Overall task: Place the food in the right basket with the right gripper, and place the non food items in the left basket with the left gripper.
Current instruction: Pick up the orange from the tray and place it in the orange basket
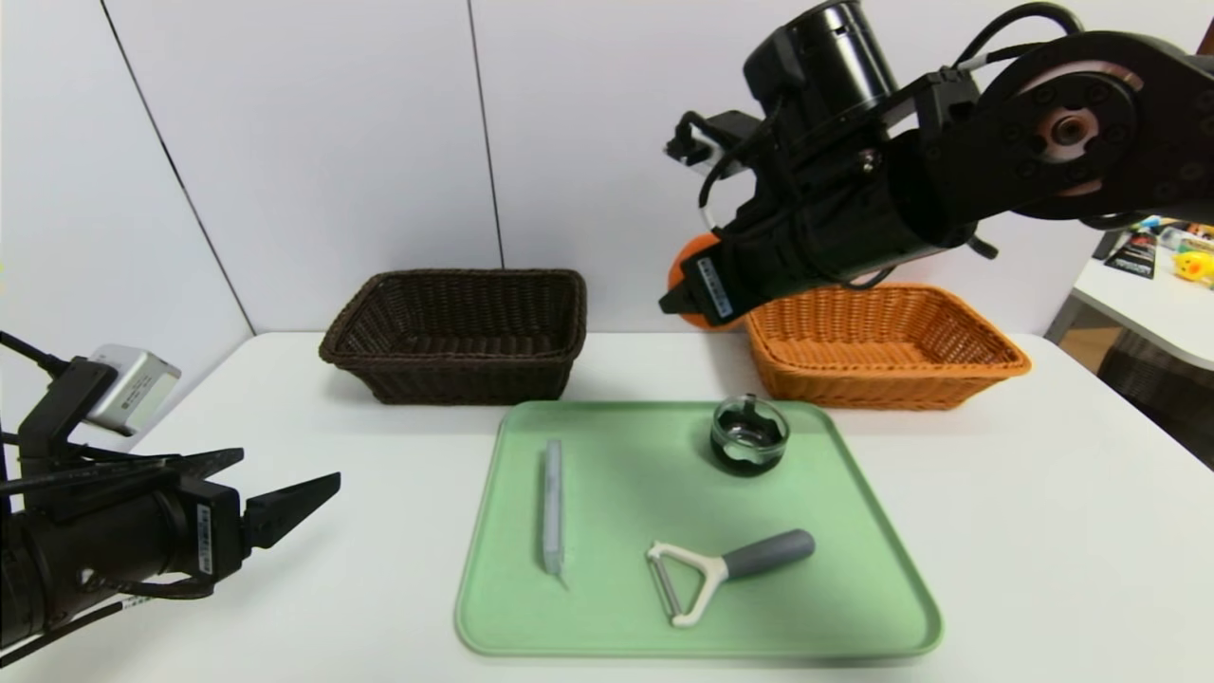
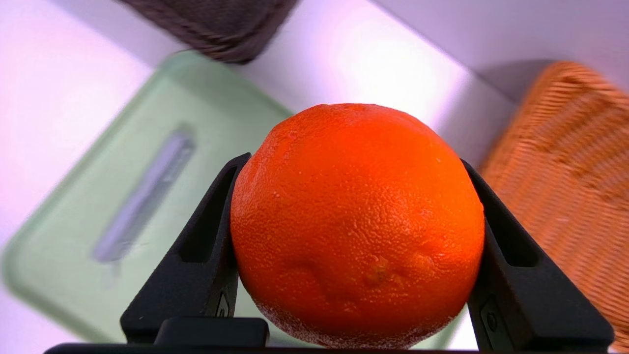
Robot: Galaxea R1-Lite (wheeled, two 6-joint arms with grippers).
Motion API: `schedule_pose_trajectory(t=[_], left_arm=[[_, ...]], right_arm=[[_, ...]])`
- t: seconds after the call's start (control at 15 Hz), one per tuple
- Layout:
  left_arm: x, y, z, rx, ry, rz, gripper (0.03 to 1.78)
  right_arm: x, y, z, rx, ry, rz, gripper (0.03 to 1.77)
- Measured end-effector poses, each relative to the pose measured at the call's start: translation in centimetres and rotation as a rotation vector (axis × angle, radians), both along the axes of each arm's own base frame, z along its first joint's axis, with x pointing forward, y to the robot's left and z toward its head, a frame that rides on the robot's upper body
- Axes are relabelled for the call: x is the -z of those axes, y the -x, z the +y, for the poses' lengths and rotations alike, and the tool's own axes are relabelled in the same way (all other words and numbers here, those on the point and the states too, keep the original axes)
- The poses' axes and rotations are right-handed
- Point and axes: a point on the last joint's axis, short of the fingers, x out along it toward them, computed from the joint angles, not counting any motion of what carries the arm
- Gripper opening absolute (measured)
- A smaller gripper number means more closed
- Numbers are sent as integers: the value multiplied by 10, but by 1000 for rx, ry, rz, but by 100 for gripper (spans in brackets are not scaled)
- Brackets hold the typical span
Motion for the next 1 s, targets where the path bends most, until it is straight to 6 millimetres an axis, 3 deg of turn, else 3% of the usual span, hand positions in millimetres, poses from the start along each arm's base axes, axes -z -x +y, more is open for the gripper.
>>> schedule_pose_trajectory(t=[0.53,1.0], left_arm=[[-1,0,0,2,-4,-4,169],[4,2,0,2,-5,14,169]], right_arm=[[-11,-49,-92,221,31,-87,120],[19,-99,-146,381,56,-87,120]])
